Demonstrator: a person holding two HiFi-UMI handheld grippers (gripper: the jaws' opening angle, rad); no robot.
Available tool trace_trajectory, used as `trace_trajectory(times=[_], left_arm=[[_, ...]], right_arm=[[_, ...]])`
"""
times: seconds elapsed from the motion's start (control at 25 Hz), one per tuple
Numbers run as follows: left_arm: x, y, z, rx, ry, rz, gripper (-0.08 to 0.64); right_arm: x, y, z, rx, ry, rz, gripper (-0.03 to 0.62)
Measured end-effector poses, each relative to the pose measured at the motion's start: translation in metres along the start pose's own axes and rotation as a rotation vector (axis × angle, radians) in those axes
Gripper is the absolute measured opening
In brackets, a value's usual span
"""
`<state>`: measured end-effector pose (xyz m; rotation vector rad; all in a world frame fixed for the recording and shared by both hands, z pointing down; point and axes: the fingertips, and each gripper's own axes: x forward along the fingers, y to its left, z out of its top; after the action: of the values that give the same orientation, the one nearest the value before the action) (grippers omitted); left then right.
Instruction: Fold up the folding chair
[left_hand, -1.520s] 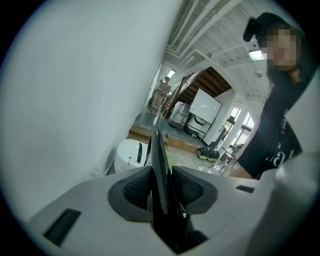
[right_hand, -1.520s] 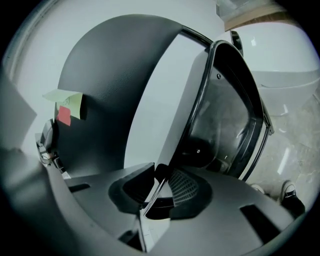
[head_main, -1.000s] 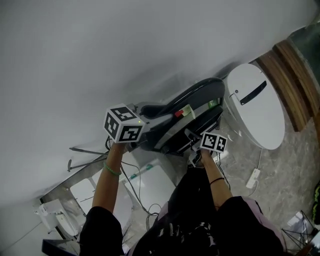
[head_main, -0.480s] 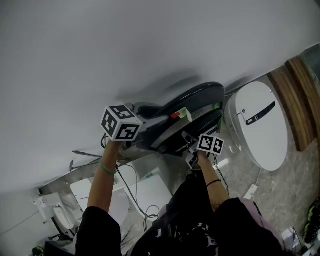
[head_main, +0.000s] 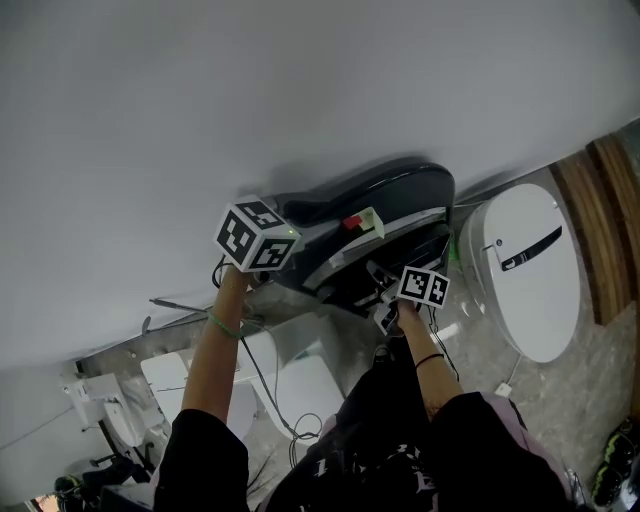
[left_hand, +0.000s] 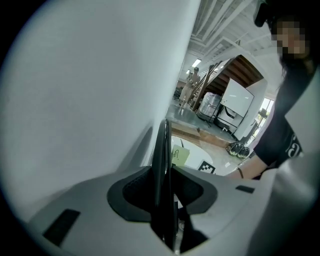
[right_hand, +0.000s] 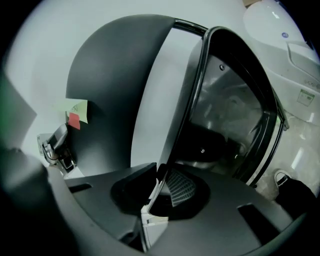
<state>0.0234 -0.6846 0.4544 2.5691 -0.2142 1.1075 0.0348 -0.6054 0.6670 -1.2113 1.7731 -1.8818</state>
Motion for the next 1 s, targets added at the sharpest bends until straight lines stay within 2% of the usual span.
trace_trajectory(times=[0.08,0.16,0.24,0.4,0.6,0.76,0.88,1.0], left_arm=[[0.0,0.003,-0.001,0.059,0.004,0.068,0.123],[0.004,0.009,-0.004,0.173,0.012,0.2,0.142],[0.007,0.011,-0.007,0.236,0.015,0.276,0.155],[0.007,0.013,-0.006,0.227,0.019,0.282,0.156],[0.004,0.017,-0.006,0.195,-0.007,0.359,0.183],[0.001,0.018,-0.005,0.148,0.0,0.352,0.195],[-0.009,0.02,0.0,0.116,-0.036,0.371,0.195],[-0.03,0.003,0.015,0.11,-0.081,0.404,0.192]], right_arm=[[0.002,0.001,0.002,0.002,-0.006,0.009,0.071],[0.003,0.0,0.003,-0.004,-0.003,-0.002,0.071],[0.002,-0.001,0.002,-0.009,-0.001,-0.007,0.071],[0.003,-0.001,0.002,-0.018,-0.007,0.004,0.071],[0.004,-0.002,0.0,-0.039,0.021,-0.002,0.071],[0.005,-0.002,-0.001,-0.052,0.035,-0.008,0.071],[0.005,-0.002,-0.003,-0.061,0.049,-0.003,0.071],[0.003,-0.004,-0.004,-0.077,0.057,-0.011,0.071]])
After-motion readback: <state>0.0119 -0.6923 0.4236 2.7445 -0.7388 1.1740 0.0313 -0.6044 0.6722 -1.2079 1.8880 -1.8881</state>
